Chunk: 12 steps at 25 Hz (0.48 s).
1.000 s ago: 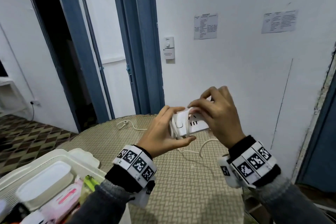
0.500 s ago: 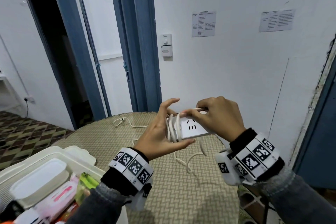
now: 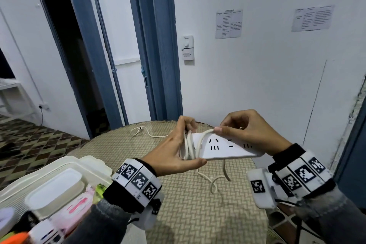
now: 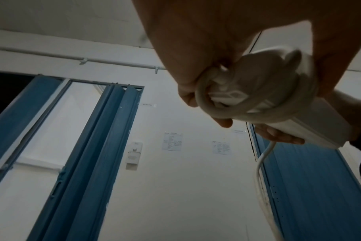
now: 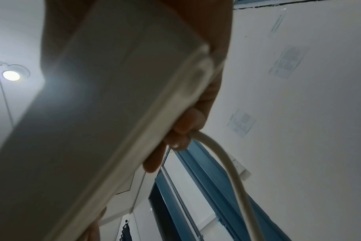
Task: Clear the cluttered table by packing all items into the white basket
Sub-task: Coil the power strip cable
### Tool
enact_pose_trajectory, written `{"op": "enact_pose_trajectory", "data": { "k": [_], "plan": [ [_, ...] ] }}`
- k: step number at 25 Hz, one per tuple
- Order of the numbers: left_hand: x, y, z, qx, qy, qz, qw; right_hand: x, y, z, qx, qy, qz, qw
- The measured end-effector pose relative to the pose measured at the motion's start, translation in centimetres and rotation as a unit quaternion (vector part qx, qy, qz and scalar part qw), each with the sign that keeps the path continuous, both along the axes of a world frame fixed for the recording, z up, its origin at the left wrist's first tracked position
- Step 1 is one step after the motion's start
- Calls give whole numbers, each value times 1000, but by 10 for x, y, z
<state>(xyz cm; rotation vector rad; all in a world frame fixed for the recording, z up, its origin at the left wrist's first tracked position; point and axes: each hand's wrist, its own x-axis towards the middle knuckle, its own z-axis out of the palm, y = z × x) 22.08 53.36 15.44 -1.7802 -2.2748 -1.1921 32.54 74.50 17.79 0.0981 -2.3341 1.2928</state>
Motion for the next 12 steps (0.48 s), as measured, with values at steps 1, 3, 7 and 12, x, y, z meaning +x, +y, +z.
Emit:
{"op": "enact_pose_trajectory", "data": {
  "k": [1,3,7,12],
  "plan": [
    [0,0,1,3,24,3,1000,-2,0,-2,-15,10,-4,1000],
    [2,3,2,14,68,-1,998,-8,-1,-7,-34,37,-42,998],
    [3,1,4,73,60,-20,995,-7,9,-10,-199,12,28,980],
    [8,6,3,90,-44,-4,995,-15,17,-63,-229,-50,0,972]
  ]
}}
